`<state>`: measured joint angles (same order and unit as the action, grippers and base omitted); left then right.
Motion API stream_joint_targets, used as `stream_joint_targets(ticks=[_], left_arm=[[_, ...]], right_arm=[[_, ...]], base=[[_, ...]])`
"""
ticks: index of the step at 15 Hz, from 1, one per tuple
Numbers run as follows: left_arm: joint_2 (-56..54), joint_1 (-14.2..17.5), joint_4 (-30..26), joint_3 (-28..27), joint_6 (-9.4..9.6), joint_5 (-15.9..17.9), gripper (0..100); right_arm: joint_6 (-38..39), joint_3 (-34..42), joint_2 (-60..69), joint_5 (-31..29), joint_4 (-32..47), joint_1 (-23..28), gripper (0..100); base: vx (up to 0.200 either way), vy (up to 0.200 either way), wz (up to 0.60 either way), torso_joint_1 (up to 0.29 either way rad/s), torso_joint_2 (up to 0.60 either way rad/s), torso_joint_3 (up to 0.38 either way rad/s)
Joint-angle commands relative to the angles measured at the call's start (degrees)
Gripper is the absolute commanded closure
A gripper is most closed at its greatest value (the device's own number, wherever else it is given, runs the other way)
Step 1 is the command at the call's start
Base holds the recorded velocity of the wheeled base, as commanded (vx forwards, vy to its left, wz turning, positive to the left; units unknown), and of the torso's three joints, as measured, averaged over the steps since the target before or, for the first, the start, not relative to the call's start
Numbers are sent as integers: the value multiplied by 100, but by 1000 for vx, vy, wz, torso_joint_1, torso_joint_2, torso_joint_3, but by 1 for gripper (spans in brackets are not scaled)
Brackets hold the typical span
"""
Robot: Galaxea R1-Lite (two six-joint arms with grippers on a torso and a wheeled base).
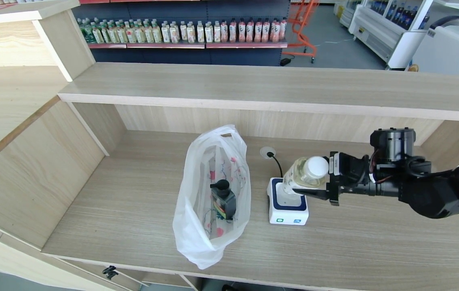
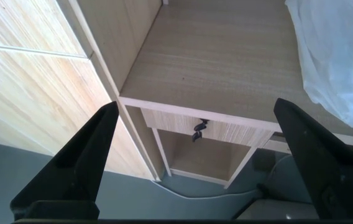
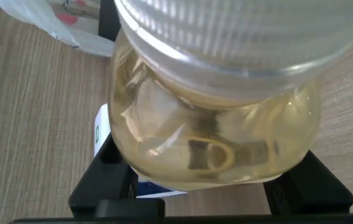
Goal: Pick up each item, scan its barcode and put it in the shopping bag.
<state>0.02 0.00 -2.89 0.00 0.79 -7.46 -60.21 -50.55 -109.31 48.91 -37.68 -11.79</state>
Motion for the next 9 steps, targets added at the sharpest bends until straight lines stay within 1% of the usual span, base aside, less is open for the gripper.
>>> stream_joint_targets(ticks=[1, 2, 4, 7, 9], left_arm=[[-2, 0, -1, 0, 0, -1, 0], [6, 0, -1, 0, 0, -1, 0], [-2, 0, -1, 0, 0, -1, 0], [-2, 0, -1, 0, 0, -1, 0], [-2, 0, -1, 0, 17, -1, 0]], right_arm=[[1117, 63, 973, 31, -222, -8, 100], [1758, 221, 1378, 5, -248, -8, 100], [2672, 714, 2081, -31, -248, 10, 100], [3358, 1417, 2749, -285, -248, 10, 100], [3701, 1487, 2837, -567, -248, 1, 100]], base=[[0, 0, 0, 0, 0, 0], [0, 0, 0, 0, 0, 0], [0, 0, 0, 0, 0, 0], [0, 0, 0, 0, 0, 0], [0, 0, 0, 0, 0, 0]])
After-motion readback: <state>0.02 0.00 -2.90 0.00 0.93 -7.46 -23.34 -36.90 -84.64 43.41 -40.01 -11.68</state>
